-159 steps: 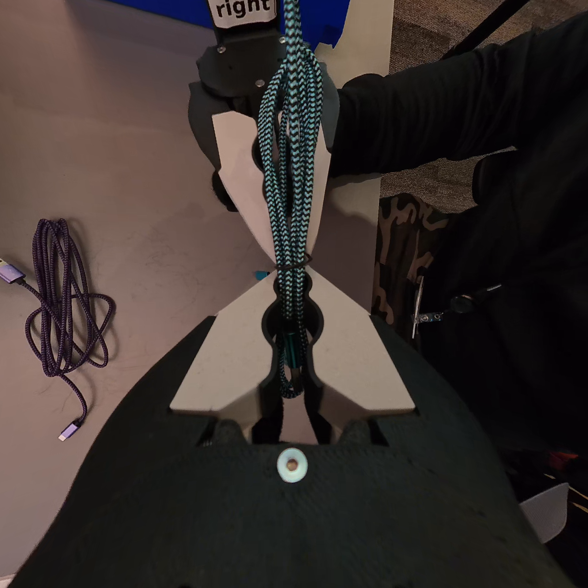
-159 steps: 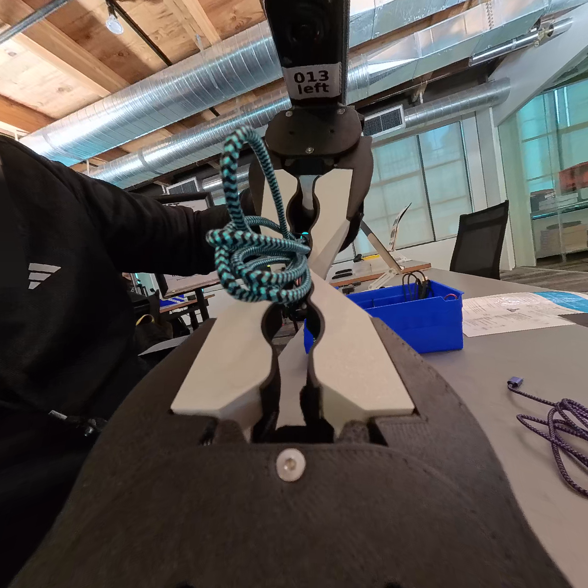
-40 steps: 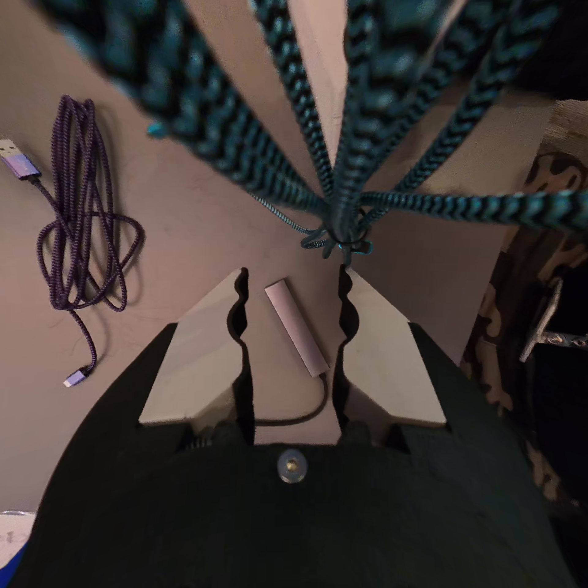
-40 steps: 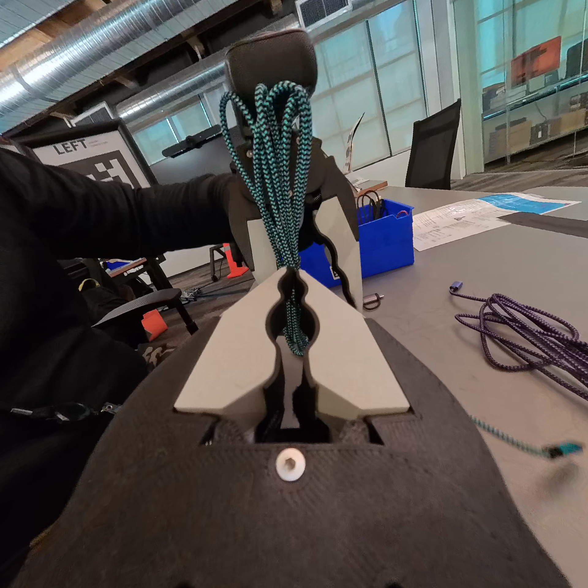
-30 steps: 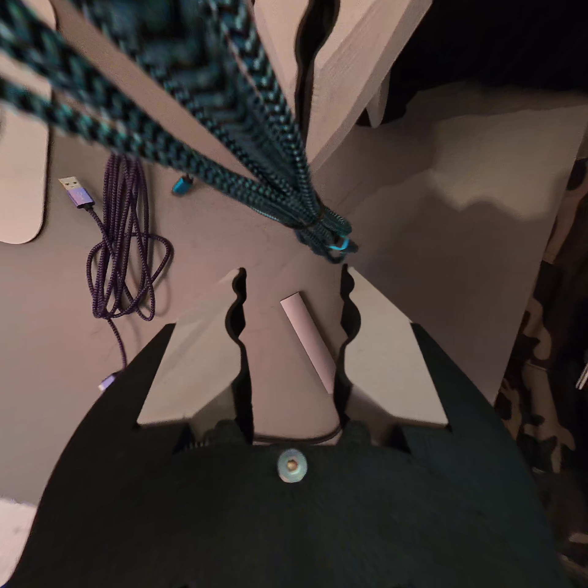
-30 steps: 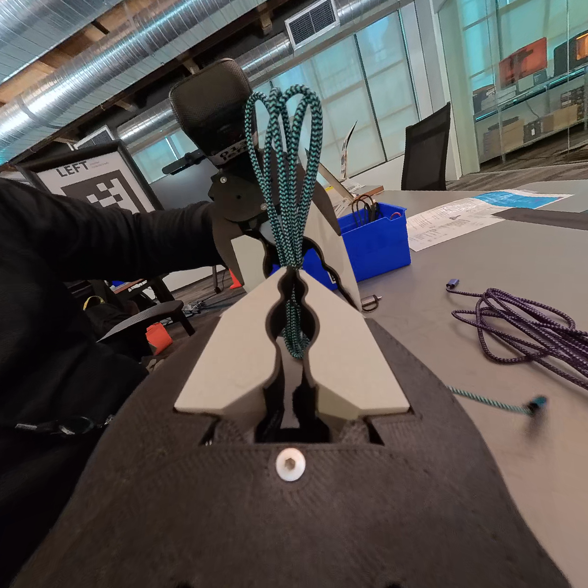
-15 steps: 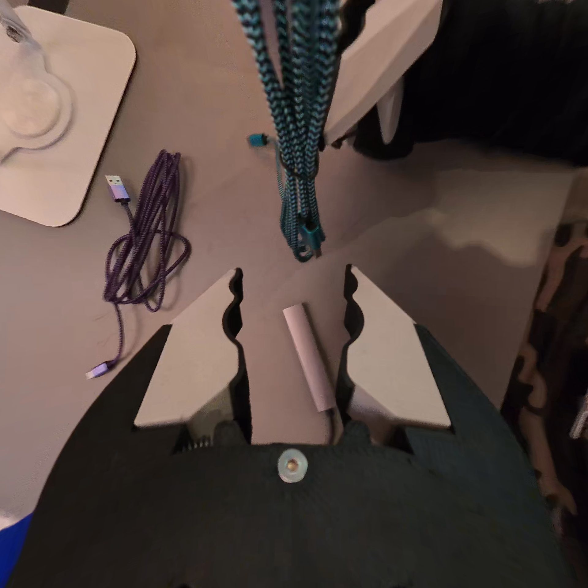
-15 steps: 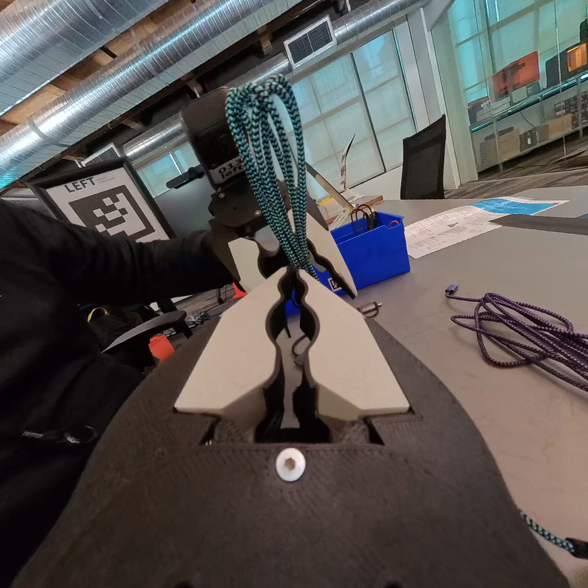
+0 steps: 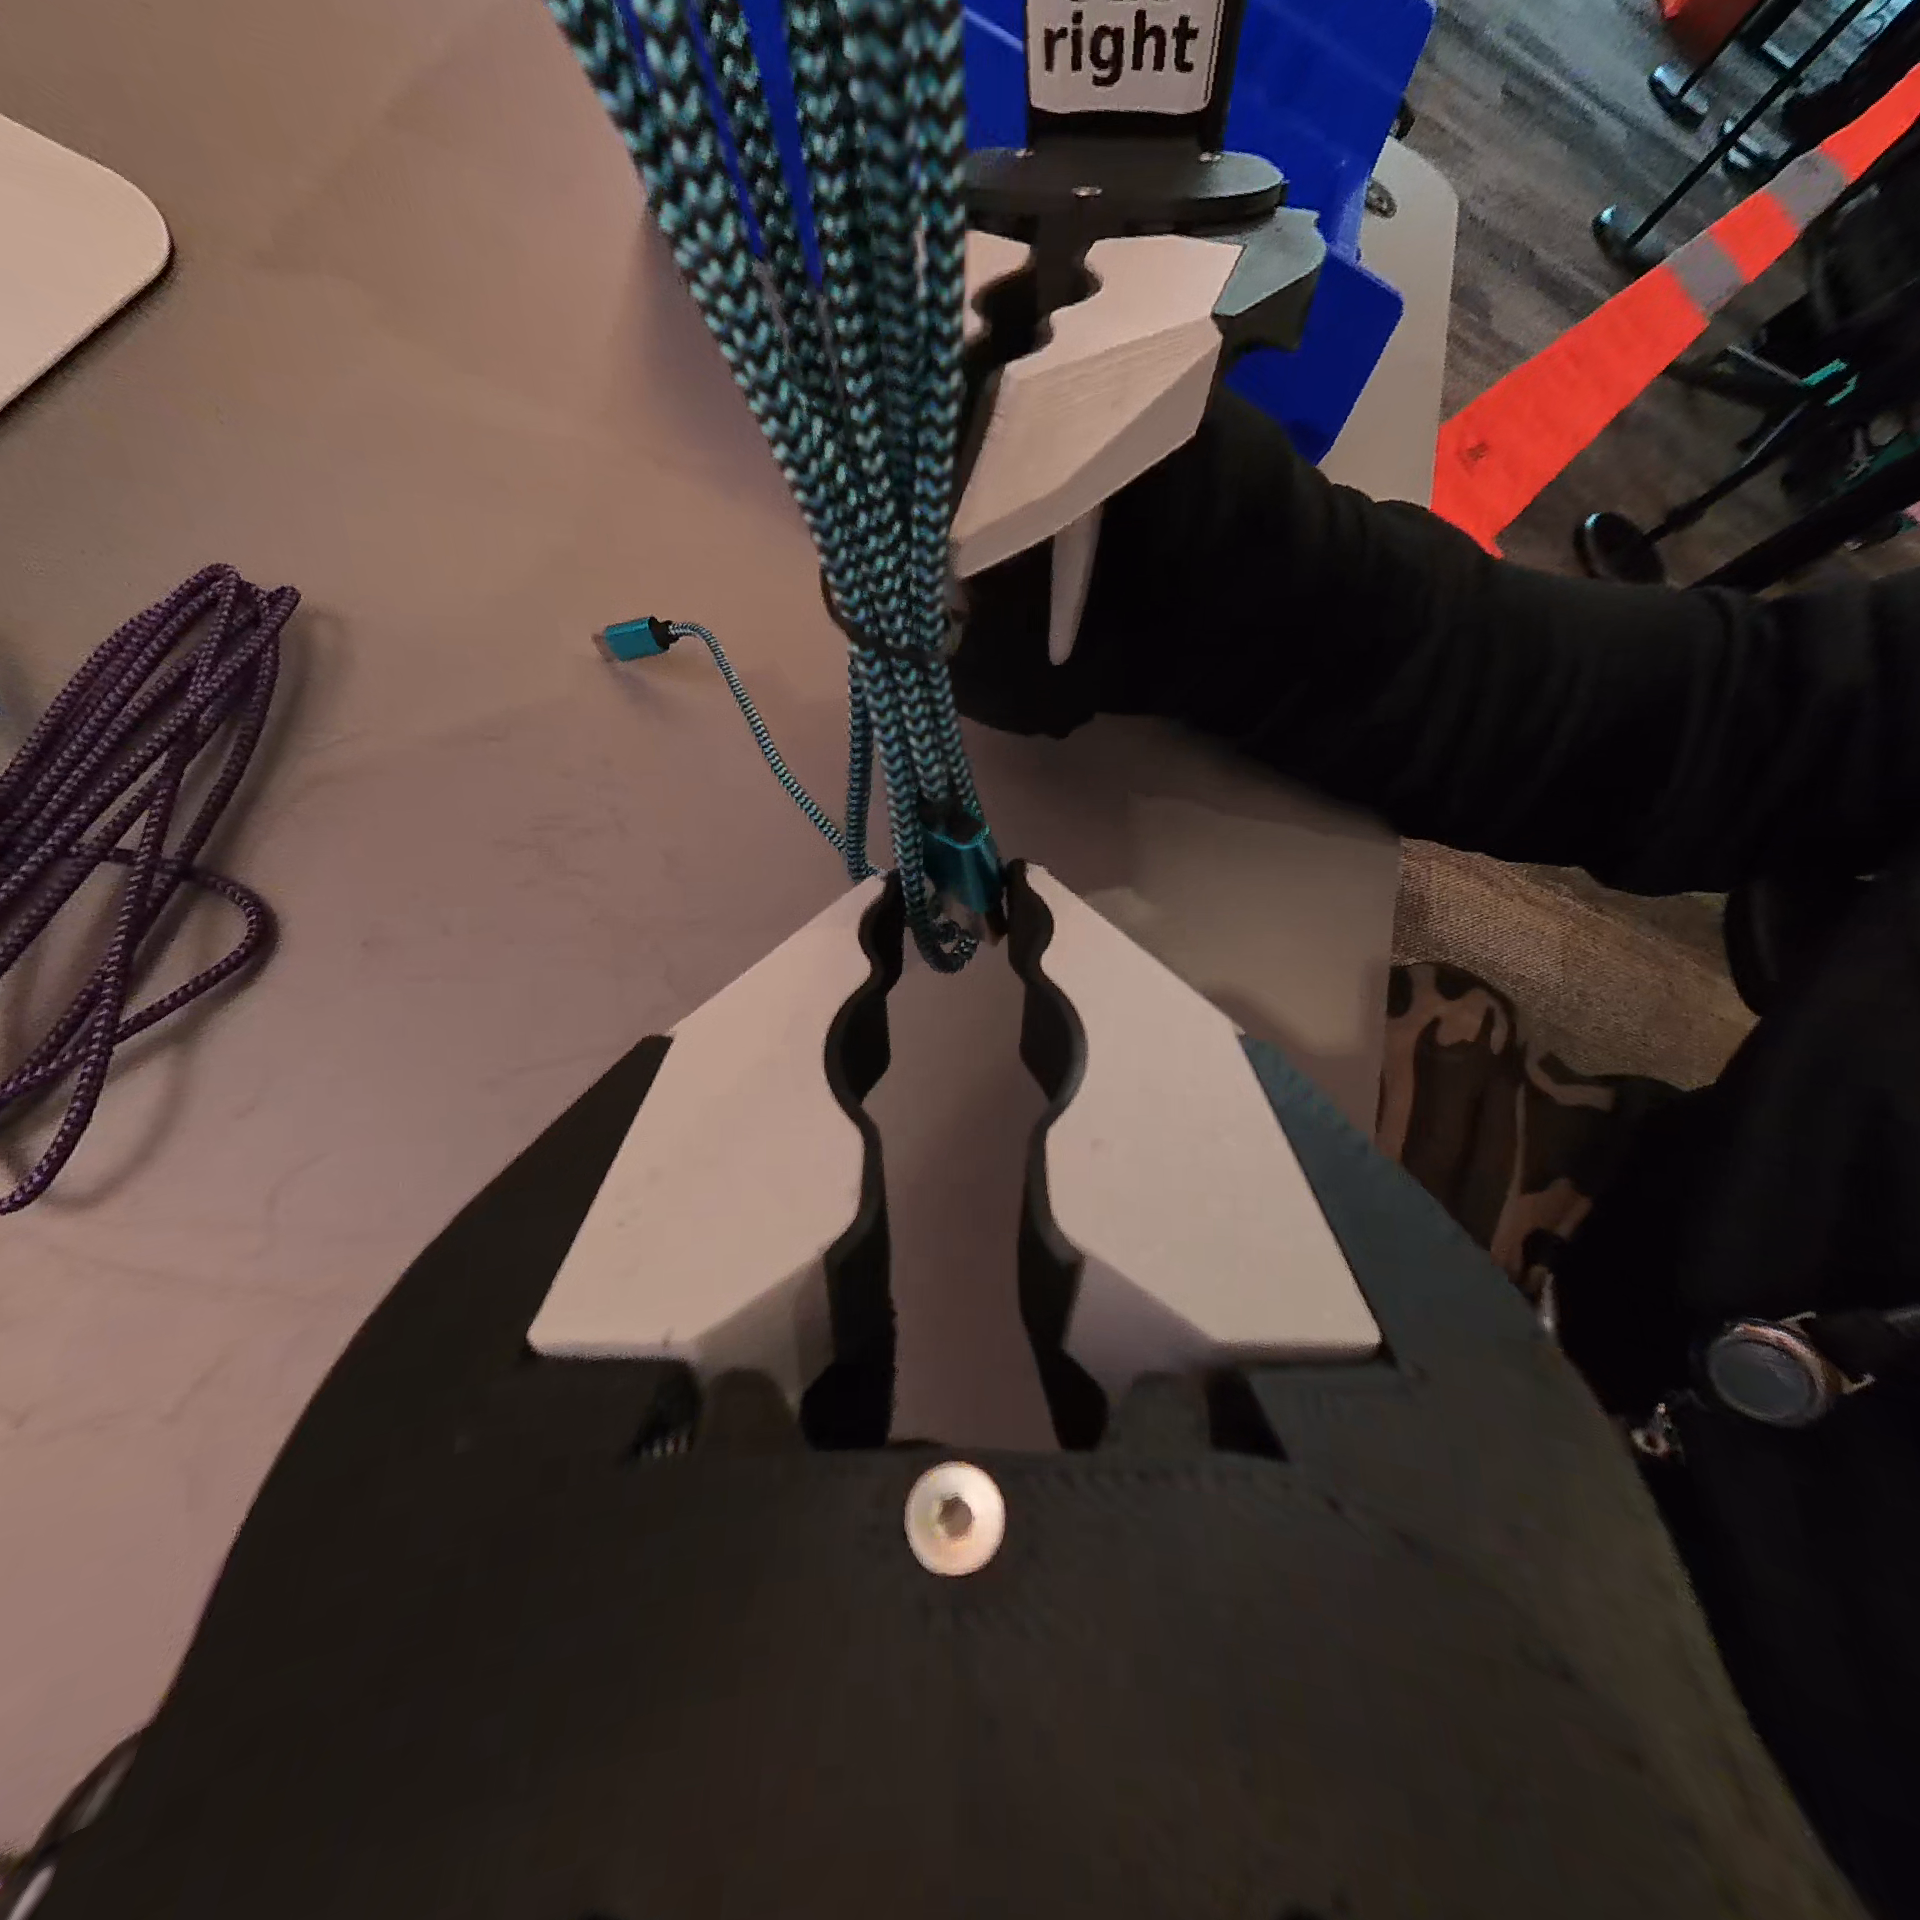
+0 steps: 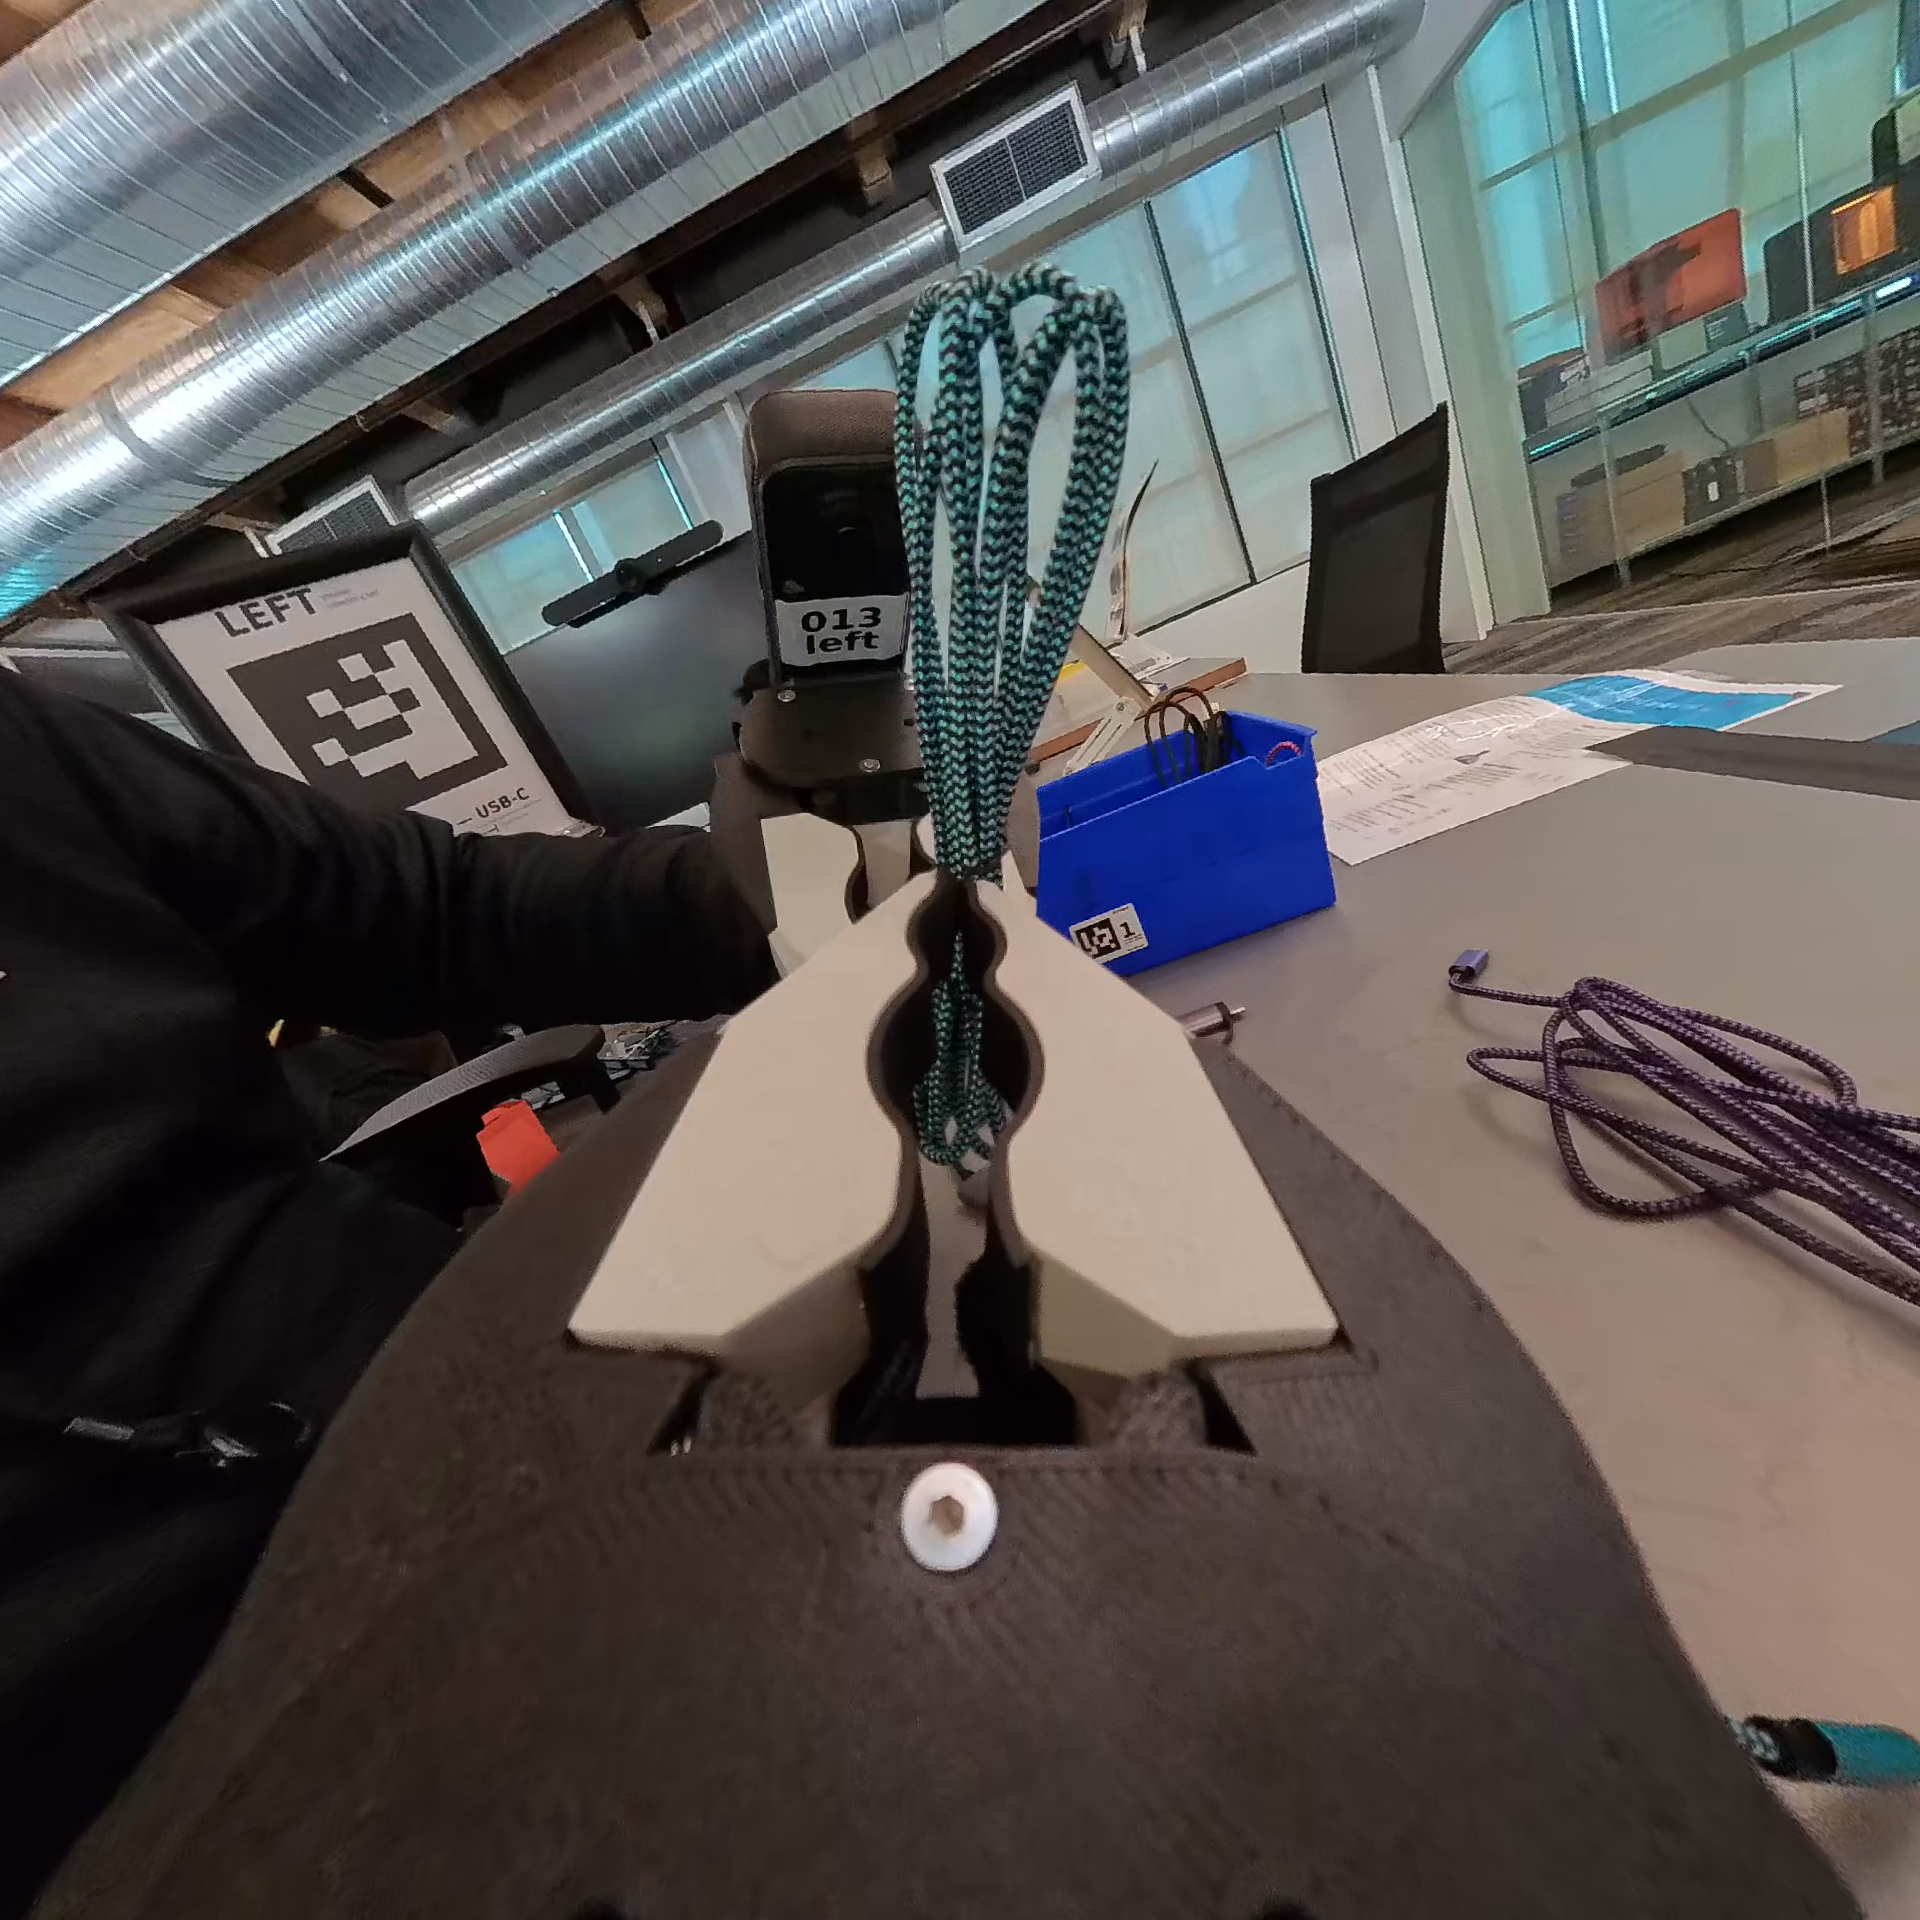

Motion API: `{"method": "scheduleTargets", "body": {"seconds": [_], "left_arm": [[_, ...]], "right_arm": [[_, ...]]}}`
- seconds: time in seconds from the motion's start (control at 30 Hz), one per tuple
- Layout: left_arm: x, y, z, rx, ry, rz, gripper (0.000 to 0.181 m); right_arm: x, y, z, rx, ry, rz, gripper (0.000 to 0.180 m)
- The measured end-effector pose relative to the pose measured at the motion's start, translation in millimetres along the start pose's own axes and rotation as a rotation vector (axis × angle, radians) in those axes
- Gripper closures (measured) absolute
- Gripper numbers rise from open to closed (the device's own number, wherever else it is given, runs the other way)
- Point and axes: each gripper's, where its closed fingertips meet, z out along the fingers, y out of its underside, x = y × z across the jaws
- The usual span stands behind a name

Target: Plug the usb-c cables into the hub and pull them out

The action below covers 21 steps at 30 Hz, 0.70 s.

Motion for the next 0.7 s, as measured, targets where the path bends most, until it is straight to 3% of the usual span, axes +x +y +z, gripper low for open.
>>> {"method": "scheduleTargets", "body": {"seconds": [0.43, 0.7], "left_arm": [[43.2, -36.4, -18.9, 0.222, 0.322, -0.141, 0.165], [36.9, -39.8, -14.7, 0.293, 0.375, -0.244, 0.164]], "right_arm": [[13.5, 1.8, -3.1, -0.006, 0.082, -0.038, 0.180], [22.8, 2.6, -5.2, -0.011, 0.152, -0.073, 0.180]]}}
